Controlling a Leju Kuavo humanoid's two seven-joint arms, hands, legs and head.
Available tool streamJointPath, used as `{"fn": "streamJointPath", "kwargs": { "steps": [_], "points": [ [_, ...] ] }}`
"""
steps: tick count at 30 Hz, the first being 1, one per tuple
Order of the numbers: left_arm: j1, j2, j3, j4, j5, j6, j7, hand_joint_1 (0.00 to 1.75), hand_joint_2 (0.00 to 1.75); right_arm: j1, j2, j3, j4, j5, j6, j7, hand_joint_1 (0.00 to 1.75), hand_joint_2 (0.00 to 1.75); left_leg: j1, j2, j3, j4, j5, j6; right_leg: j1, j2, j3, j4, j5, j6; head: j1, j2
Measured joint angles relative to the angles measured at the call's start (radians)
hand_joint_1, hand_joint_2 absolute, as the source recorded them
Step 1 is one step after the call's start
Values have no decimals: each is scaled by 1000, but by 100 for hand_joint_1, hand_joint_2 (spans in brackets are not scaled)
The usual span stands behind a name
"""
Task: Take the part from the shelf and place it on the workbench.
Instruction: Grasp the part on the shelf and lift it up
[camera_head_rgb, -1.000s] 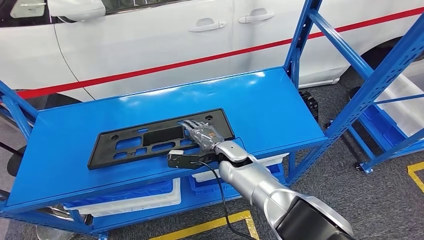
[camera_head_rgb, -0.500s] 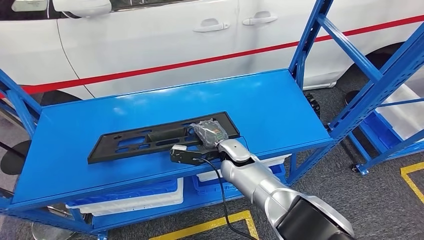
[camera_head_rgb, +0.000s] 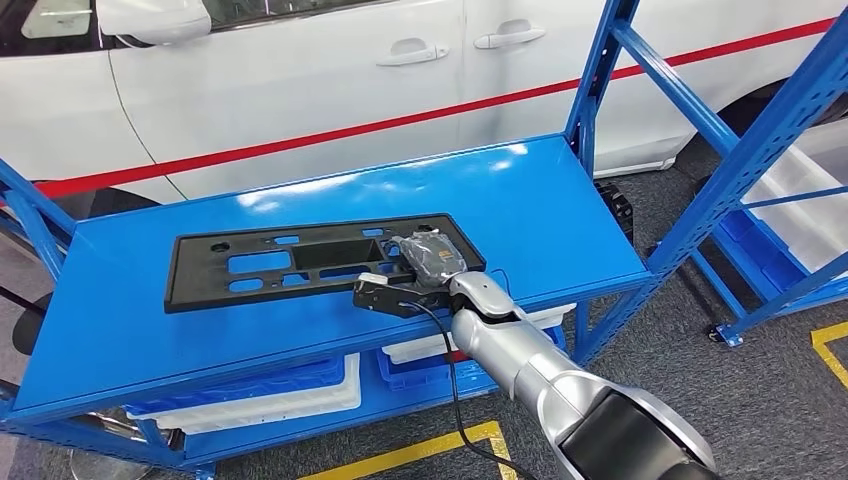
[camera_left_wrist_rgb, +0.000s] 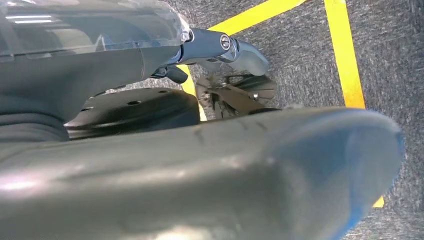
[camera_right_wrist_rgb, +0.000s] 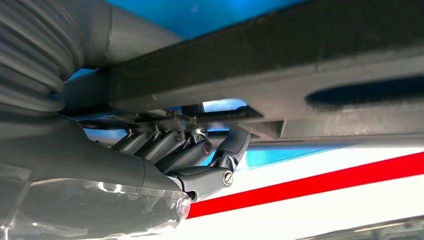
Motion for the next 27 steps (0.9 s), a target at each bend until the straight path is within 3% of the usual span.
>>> {"fn": "streamJointPath", "kwargs": {
  "steps": [1, 2, 3, 5, 7, 10, 12, 15, 16, 17, 18, 21, 23, 27],
  "points": [
    [1, 0, 0, 0, 0, 0, 0, 0, 0, 5, -2, -3, 0, 4, -18, 1, 175, 175, 0, 0, -20, 45, -14, -2, 1, 0, -1, 1, 0, 0, 0, 0],
    [1, 0, 1, 0, 0, 0, 0, 0, 0, 10, -4, -6, 0, 9, -37, 2, 175, 175, 0, 0, -23, 56, -9, -2, 1, 0, -2, 2, 0, 0, 0, 0],
    [2, 0, 1, 0, 1, -1, 1, 0, 0, 13, -5, -8, 0, 13, -54, 2, 175, 175, 0, 0, -8, 26, 16, -2, 1, 0, -2, 3, 0, 0, 0, 0],
    [1, 0, 2, 0, 2, -1, 1, 0, 0, 17, -7, -12, 0, 20, -92, 2, 175, 175, 0, 1, 58, -107, 81, 3, 2, 1, -2, 5, -1, 4, 0, 0],
    [0, 0, 3, 0, 2, -1, 2, 0, 0, 23, -8, -18, 0, 28, -142, 2, 175, 175, -4, 0, 102, -204, 111, 13, 5, 1, -6, 8, 0, 13, 1, 0],
    [1, 0, 4, 0, 1, 0, 5, 0, 0, 38, -9, -21, -1, 50, -242, -3, 175, 175, -7, -1, 104, -223, 115, 30, 4, 1, -12, 7, 3, 28, 1, 0],
    [1, 0, 5, 0, -4, 0, 6, 0, 0, 44, -9, -24, -5, 71, -300, -4, 175, 175, -3, 0, 107, -230, 121, 43, 2, 1, -24, 35, -18, 38, 2, 0],
    [0, 0, 5, 0, -14, 9, 4, 0, 131, 57, -10, -38, -22, 110, -338, 0, 175, 175, -3, 0, 108, -234, 122, 52, 1, 2, -104, 203, -101, 46, 2, 0],
    [1, 0, 4, 0, -17, 15, 3, 0, 175, 64, -10, -43, -29, 126, -342, 1, 175, 175, -3, 0, 108, -233, 122, 53, 0, 2, -132, 256, -117, 47, 2, 0],
    [1, 0, 4, 0, -19, 21, 2, 0, 175, 71, -11, -50, -37, 144, -343, 1, 175, 175, -3, -1, 108, -232, 120, 54, 0, 2, -148, 281, -116, 47, 2, 0],
    [1, 0, 4, 0, -21, 25, 2, 0, 175, 78, -11, -57, -48, 162, -343, -2, 175, 175, -3, -2, 109, -231, 119, 53, -1, 2, -145, 268, -95, 46, 2, 0],
    [0, -1, 4, 0, -21, 31, 3, 0, 175, 88, -12, -82, -81, 195, -344, -11, 175, 175, -5, -5, 111, -221, 107, 44, -1, 2, -66, 88, -2, 40, 2, 0],
    [-1, -1, 4, 0, -21, 31, 4, 0, 175, 88, -11, -93, -97, 199, -347, -16, 175, 175, -8, -6, 108, -216, 102, 34, 1, 3, -39, 25, 11, 33, 1, 0],
    [-1, -1, 4, 0, -21, 32, 5, 0, 175, 91, -10, -108, -115, 202, -348, -17, 175, 175, -7, -5, 101, -196, 80, 12, 0, 6, -32, 14, 9, 12, 1, 0]
  ]
}}
